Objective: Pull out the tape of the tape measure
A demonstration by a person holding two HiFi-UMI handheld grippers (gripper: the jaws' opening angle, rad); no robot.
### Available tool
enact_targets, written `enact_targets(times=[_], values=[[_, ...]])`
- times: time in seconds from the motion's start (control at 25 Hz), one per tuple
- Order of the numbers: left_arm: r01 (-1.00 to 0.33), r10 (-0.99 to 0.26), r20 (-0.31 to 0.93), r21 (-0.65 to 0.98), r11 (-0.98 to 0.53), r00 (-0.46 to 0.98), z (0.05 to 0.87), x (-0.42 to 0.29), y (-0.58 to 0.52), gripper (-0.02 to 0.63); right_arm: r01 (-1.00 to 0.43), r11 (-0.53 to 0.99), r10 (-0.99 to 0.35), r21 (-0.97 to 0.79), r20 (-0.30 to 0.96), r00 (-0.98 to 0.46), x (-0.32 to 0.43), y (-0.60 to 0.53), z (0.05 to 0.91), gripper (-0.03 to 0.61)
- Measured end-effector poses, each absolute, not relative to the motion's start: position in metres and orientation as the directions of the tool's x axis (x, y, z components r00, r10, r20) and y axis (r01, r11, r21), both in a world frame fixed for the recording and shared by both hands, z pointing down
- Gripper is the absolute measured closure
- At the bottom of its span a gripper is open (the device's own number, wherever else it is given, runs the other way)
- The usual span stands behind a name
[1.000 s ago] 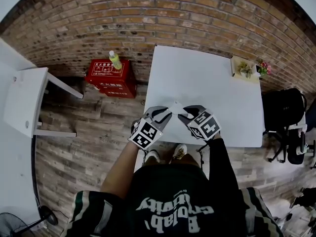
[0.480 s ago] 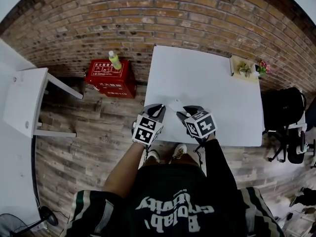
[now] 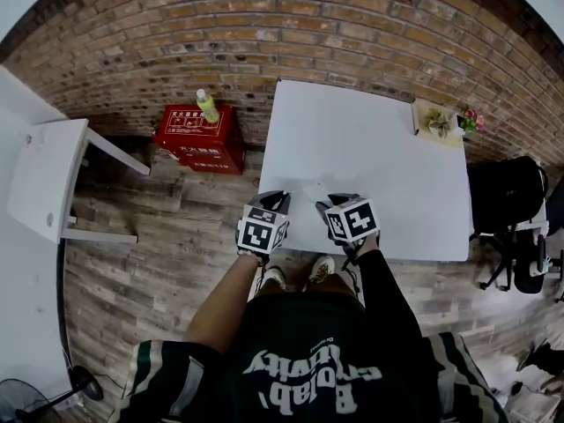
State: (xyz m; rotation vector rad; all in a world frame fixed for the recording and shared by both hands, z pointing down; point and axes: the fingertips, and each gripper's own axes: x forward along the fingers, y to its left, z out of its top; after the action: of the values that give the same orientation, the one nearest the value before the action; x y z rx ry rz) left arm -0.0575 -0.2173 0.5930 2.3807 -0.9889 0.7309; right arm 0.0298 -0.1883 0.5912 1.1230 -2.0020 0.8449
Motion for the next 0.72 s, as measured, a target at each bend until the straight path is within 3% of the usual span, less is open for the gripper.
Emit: enact_targets(times=[0.32, 0.72], values=[[-0.743, -0.525, 0.559, 0.285, -0.605, 0.642, 0.596, -0.063, -0.213, 0.575, -0.901, 0.357, -0.48, -0.247, 0.778, -0.404, 0.032, -0.186, 0.597, 0.428], [-0.825, -0.49, 0.68, 0.329, -0.459, 0.544, 0.628, -0.085, -0.203, 0.575, -0.902, 0.345, -0.423, -0.26, 0.815, -0.397, 0.02, -0.172, 0.619, 0.428]])
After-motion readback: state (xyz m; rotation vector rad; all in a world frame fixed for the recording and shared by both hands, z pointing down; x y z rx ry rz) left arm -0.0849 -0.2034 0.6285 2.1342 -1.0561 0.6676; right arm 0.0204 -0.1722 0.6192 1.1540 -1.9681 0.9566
